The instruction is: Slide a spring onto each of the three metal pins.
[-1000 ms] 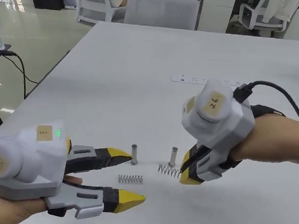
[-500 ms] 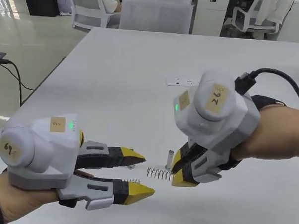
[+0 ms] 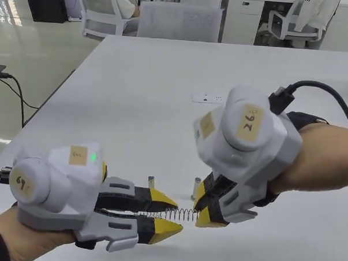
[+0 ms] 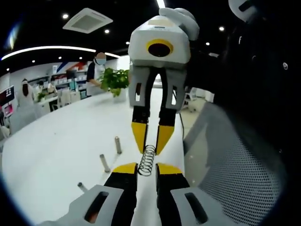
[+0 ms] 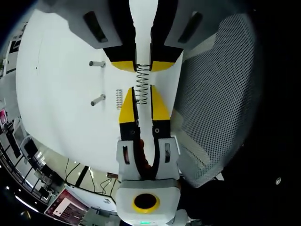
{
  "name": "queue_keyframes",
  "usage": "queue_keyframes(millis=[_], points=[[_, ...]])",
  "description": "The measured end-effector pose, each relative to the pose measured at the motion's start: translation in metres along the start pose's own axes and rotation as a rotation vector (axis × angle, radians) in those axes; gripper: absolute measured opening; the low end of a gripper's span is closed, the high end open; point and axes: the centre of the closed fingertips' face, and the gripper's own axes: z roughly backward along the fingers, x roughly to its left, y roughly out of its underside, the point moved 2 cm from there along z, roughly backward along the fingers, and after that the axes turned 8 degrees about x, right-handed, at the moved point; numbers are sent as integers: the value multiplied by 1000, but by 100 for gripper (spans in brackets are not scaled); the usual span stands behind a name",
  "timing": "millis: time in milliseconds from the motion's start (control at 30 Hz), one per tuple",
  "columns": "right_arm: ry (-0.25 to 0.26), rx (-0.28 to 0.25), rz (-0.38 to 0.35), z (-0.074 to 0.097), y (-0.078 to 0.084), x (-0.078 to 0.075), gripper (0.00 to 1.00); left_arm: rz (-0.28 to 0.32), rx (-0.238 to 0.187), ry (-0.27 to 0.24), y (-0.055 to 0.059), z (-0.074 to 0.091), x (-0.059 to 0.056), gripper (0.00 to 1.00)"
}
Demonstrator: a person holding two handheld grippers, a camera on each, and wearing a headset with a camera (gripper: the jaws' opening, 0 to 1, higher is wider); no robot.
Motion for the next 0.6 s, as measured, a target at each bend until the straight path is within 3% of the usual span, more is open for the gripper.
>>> queue_keyframes(millis=[300,600], points=[[19,-19,3,14,-6,0,7,-2,7,0,3,-1,1,3],[34,-98,21,30,-30,0,7,-3,19,1,6,-3,0,3]])
